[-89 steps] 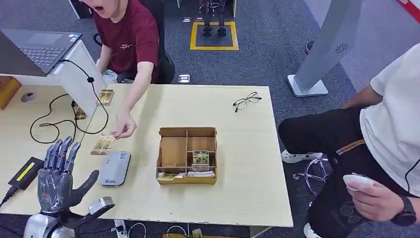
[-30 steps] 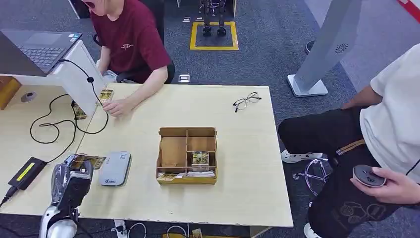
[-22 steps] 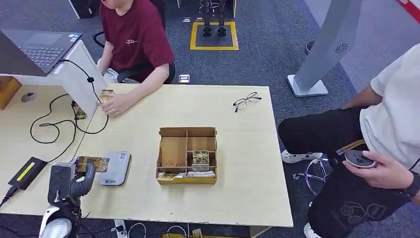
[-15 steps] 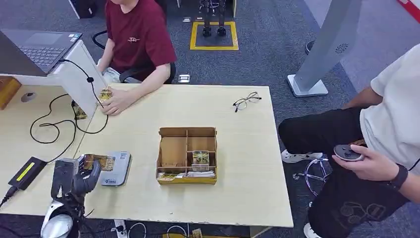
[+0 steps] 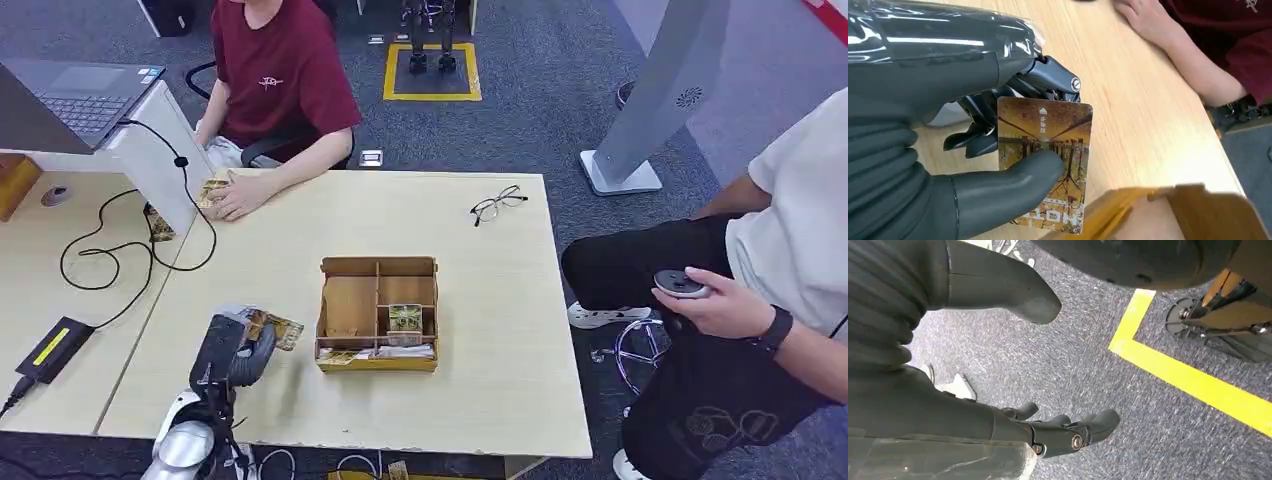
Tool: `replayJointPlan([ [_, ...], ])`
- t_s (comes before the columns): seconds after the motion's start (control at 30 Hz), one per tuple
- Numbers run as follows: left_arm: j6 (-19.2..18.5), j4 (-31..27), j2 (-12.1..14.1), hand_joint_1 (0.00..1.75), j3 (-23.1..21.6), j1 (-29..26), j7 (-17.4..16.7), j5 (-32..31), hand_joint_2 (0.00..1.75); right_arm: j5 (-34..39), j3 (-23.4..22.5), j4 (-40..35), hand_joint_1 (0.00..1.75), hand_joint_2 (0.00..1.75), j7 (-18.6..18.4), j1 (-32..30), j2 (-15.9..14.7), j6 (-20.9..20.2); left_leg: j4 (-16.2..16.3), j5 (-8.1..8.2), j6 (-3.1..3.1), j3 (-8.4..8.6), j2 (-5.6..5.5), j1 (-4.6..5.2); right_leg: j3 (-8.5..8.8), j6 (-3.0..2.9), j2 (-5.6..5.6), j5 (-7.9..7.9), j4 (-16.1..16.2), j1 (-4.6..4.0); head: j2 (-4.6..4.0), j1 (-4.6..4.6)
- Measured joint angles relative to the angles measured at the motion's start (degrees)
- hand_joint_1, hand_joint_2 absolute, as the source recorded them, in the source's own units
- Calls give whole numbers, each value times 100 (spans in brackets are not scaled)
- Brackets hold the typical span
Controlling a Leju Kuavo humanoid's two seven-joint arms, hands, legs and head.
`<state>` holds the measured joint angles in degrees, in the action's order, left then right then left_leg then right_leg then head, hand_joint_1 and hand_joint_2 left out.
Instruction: Pass the card to the sensor for recognition and then transmit it.
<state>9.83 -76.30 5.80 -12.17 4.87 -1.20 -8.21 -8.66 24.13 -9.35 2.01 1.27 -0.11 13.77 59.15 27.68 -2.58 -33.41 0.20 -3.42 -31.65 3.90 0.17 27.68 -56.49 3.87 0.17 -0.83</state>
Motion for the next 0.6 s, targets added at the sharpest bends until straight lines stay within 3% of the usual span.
replayJointPlan([
  [0.33,496,269,-156,175,-193,234,-24,-269,175,-33,0,0,0,175,-26,0,11,-13,0,0,0,0,0,0,0,0,-1,0,-1,0,0,0],
  [0.6,730,402,-90,175,-79,367,127,-230,175,-35,0,0,0,175,-94,-3,22,-24,0,0,0,0,-1,0,1,0,-1,0,-1,-1,0,-2],
])
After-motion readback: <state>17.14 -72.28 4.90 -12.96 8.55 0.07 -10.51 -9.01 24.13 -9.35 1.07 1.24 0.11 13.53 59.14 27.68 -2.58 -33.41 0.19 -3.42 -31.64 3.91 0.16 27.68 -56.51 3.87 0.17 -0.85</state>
